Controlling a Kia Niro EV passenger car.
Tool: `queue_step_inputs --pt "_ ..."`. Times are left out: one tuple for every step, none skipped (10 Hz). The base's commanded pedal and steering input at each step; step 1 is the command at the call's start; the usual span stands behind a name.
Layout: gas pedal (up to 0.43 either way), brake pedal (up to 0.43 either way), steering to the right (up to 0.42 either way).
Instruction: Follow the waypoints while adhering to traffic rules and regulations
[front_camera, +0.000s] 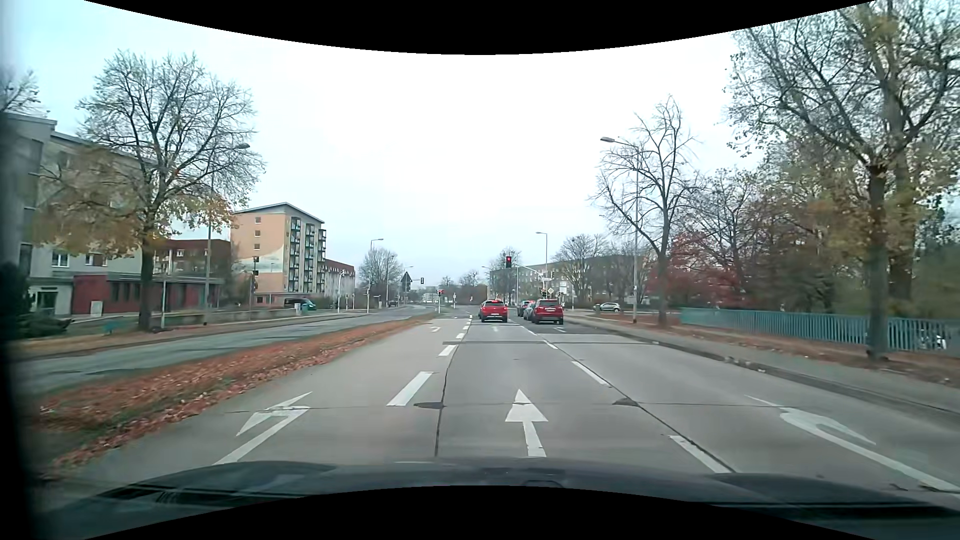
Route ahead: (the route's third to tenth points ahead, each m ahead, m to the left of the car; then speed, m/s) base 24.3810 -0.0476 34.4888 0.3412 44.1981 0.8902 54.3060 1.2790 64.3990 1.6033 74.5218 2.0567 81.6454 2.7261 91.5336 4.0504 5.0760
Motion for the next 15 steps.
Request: queue_step_inputs --pt "0.039 0.0 0.0" --pt "0.039 0.0 0.005" --pt "0.039 0.0 0.003" --pt "0.039 0.0 -0.005" --pt "0.039 0.0 -0.009" --pt "0.039 0.0 -0.01" --pt "0.039 0.0 -0.01" --pt "0.039 0.0 -0.01" --pt "0.039 0.0 -0.011" --pt "0.039 0.0 -0.011" --pt "0.039 0.0 -0.012" --pt "0.039 0.0 -0.013" --pt "0.039 0.0 -0.013" --pt "0.028 0.0 -0.014" --pt "0.028 0.0 -0.013"
